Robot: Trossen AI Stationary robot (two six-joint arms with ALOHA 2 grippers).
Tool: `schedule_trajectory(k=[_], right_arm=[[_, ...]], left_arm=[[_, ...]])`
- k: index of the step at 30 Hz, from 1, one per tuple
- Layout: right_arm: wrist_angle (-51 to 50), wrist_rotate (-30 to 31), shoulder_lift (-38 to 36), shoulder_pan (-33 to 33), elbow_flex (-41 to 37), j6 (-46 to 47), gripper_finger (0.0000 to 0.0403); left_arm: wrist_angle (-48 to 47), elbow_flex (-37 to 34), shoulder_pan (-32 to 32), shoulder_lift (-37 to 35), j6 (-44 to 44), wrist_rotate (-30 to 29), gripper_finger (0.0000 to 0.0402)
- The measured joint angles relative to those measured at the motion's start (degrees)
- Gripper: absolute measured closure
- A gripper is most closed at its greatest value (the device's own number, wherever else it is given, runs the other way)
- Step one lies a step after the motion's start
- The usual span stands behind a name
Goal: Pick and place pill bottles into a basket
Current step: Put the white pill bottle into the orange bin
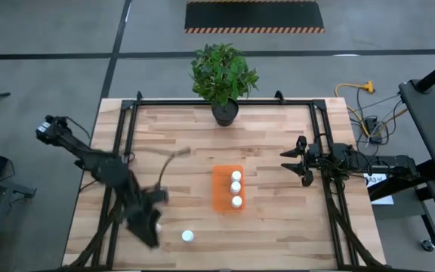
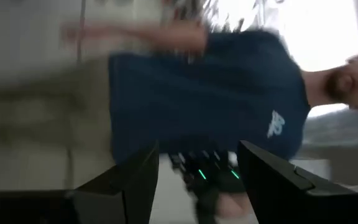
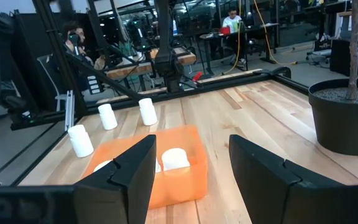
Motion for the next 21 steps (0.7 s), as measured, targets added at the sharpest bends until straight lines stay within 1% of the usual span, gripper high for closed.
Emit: schedule_trajectory(k=[2, 4, 7, 9, 11, 13, 15, 18, 21], right_arm=[[0.0, 0.0, 0.0, 0.0, 0.0, 0.0, 0.0211], [0.0, 0.0, 0.0, 0.0, 0.0, 0.0, 0.0211], [0.0, 0.0, 0.0, 0.0, 0.0, 0.0, 0.0211], [0.0, 0.0, 0.0, 0.0, 0.0, 0.0, 0.0211], [0.0, 0.0, 0.0, 0.0, 0.0, 0.0, 0.0211], [0.0, 0.0, 0.0, 0.0, 0.0, 0.0, 0.0211], [0.0, 0.0, 0.0, 0.0, 0.0, 0.0, 0.0211], [0.0, 0.0, 0.0, 0.0, 0.0, 0.0, 0.0211], [0.0, 0.0, 0.0, 0.0, 0.0, 0.0, 0.0211]], left_arm=[[0.3, 0.1, -3.6, 1.3, -8.1, 0.1, 0.0201], [0.4, 0.4, -6.9, 2.5, -15.0, -1.6, 0.0201], [0.2, 0.6, -10.5, 3.9, -19.5, -6.5, 0.0201], [-0.1, 0.6, -11.8, 4.6, -21.4, -10.9, 0.0201], [-2.4, 0.6, -12.7, 5.1, -22.1, -14.9, 0.0201], [-3.5, 0.5, -13.2, 5.6, -21.1, -17.1, 0.0201], [-3.4, 0.3, -13.5, 5.7, -18.9, -17.5, 0.0201], [-0.6, 0.3, -13.9, 5.7, -16.6, -17.7, 0.0201], [2.4, 0.2, -13.9, 5.7, -16.2, -18.1, 0.0201]])
